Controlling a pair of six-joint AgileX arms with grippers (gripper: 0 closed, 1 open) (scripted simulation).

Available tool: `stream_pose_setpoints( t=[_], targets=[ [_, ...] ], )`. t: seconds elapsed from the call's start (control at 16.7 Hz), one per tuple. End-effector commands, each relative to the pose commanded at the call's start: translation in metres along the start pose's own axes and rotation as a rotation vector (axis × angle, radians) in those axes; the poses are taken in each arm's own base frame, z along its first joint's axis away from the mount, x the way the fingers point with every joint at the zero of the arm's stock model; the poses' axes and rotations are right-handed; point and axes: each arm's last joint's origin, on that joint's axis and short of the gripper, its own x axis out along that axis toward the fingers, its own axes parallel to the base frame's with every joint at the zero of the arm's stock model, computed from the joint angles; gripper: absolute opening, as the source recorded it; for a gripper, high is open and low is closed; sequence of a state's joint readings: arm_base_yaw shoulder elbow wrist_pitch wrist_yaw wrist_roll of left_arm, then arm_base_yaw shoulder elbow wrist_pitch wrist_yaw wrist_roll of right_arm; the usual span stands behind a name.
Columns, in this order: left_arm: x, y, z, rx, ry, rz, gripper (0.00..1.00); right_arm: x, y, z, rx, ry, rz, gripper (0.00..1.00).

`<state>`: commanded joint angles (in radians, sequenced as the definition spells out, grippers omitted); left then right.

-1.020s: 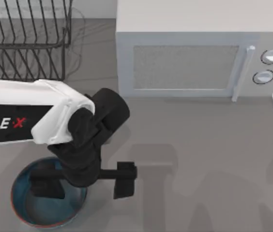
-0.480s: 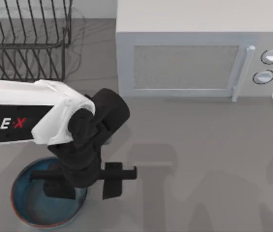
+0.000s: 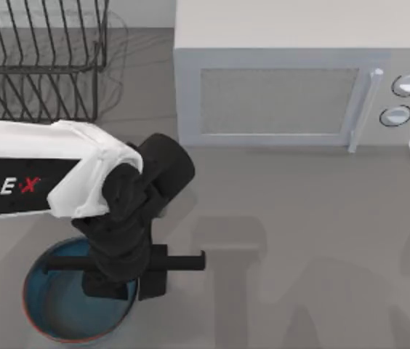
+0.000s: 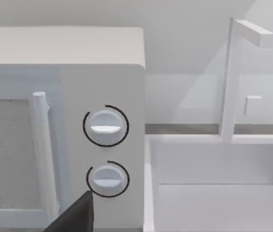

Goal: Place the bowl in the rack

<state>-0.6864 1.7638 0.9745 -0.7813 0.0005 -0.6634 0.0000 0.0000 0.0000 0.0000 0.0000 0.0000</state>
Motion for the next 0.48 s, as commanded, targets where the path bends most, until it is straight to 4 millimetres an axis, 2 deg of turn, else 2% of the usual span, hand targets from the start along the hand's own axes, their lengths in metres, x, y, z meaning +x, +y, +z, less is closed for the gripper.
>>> stream_pose_setpoints(
  t=[0.48],
  targets=[
    [-0.0036,-0.0011,0.0012,0.000,-0.002,-0.001,0.00,0.0000,0.0000,0.0000,0.000,0.000,0.000,1.00]
  ],
)
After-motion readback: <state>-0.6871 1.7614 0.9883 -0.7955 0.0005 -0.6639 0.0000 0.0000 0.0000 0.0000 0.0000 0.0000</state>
